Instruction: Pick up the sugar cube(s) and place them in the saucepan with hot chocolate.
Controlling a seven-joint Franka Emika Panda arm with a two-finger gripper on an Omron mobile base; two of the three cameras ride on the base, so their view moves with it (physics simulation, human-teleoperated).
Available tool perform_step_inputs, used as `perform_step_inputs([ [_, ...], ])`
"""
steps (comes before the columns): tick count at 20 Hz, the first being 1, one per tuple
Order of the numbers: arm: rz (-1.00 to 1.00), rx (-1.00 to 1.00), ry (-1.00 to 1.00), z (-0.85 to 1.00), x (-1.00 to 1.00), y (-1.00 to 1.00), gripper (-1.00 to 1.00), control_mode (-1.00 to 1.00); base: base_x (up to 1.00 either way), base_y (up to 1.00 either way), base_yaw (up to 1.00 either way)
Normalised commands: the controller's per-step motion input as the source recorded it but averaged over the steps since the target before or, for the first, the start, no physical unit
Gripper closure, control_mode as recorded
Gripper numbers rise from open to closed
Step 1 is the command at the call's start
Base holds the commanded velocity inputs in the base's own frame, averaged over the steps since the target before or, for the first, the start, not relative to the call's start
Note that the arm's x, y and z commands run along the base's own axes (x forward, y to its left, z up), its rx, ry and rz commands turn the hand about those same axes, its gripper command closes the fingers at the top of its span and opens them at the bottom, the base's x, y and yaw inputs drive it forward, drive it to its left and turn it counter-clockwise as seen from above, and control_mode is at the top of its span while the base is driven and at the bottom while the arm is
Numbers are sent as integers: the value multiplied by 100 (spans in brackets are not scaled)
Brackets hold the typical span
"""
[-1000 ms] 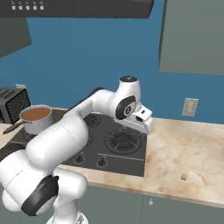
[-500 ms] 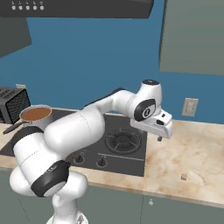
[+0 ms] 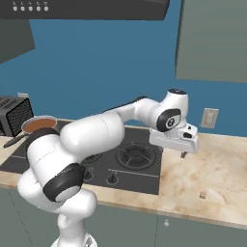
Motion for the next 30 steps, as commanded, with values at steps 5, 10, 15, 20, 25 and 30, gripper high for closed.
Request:
perform_step_inputs([
  [5, 17, 3, -22, -24, -26, -3, -100, -100, 0, 0, 0],
  [10, 14, 4, -11, -34, -5, -11, -100, -100, 0, 0, 0],
  [15, 12, 1, 1, -45, 1, -20, -100, -100, 0, 0, 0],
  [20, 13, 1, 8, -46, 10, -35, -100, -100, 0, 0, 0],
  [25, 12, 3, 6, -41, 12, -36, -100, -100, 0, 0, 0],
  [30, 9, 4, 0, -15, 0, -18, -100, -100, 0, 0, 0],
])
